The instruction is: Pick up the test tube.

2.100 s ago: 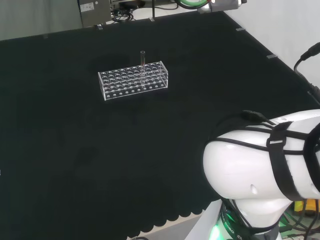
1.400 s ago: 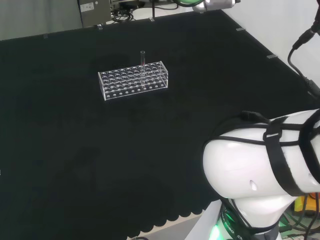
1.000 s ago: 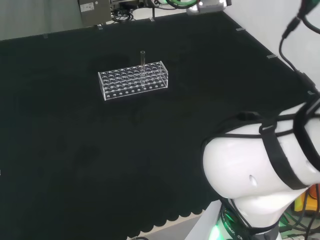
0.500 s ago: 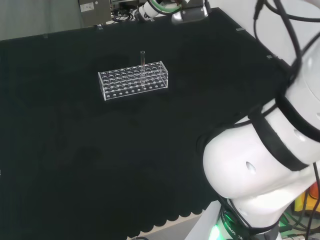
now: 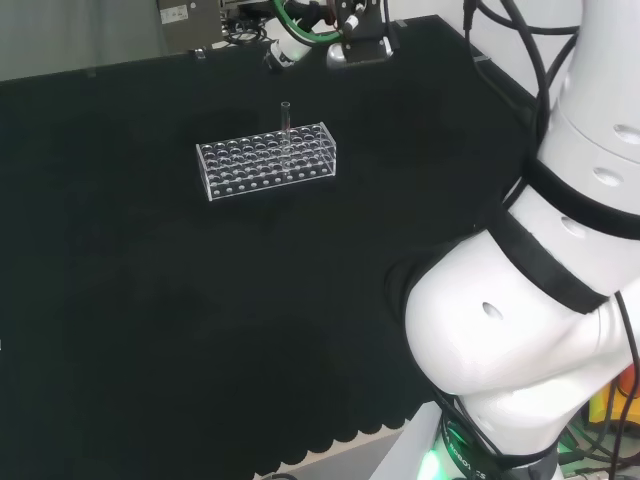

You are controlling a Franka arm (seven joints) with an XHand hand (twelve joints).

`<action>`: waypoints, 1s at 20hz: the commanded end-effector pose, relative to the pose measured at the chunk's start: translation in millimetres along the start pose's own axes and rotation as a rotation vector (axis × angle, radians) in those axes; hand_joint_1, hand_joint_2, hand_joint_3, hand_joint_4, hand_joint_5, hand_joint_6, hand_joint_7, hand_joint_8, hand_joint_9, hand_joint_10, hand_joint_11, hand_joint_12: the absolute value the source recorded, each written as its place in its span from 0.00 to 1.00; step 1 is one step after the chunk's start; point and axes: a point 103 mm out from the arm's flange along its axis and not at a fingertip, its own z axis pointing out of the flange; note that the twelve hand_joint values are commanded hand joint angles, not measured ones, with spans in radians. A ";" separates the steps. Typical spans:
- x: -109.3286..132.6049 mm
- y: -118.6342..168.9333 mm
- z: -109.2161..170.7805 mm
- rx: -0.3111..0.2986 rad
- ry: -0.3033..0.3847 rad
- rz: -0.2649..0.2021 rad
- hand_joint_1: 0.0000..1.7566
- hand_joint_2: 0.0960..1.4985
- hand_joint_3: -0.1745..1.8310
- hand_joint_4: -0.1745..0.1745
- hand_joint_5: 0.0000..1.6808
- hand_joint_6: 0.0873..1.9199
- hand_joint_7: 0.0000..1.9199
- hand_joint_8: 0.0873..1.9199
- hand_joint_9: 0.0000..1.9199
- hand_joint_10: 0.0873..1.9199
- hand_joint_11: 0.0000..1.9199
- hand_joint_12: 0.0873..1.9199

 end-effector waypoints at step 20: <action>1.1 113.5 45.0 0.104 -0.042 0.010 0.37 0.60 0.17 0.17 0.24 0.00 0.21 0.44 0.17 0.45 0.03 0.81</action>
